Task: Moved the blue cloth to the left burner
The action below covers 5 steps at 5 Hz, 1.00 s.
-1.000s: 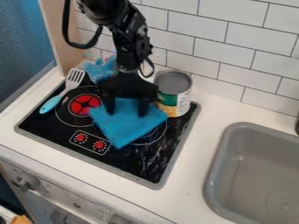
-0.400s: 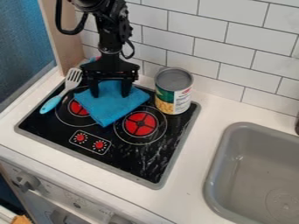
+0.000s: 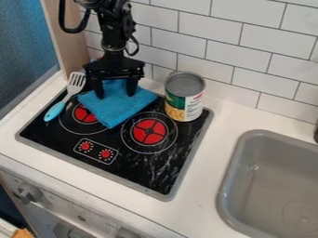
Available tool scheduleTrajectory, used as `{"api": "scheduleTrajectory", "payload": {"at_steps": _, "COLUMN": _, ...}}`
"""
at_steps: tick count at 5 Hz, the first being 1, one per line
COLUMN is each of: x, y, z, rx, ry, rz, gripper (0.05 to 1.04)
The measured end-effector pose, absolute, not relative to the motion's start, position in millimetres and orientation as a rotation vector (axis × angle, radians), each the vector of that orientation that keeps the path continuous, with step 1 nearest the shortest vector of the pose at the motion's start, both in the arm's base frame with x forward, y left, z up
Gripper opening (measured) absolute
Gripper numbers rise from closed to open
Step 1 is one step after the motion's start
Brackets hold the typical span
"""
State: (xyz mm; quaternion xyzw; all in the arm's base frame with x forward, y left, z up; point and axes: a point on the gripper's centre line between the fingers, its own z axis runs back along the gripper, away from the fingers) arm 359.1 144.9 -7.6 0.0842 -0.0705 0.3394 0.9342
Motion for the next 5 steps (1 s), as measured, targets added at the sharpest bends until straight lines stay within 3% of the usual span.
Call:
{"api": "scheduleTrajectory", "payload": {"at_steps": 2, "x": 344, "y": 140, "z": -2, "rx": 0.144, "ry": -0.112, "rz": 0.682, "gripper": 1.001}}
{"api": "scheduleTrajectory", "payload": {"at_steps": 5, "x": 343, "y": 142, "z": 66, "rx": 0.012, "ry": -0.204, "rz": 0.720, "gripper": 1.000}}
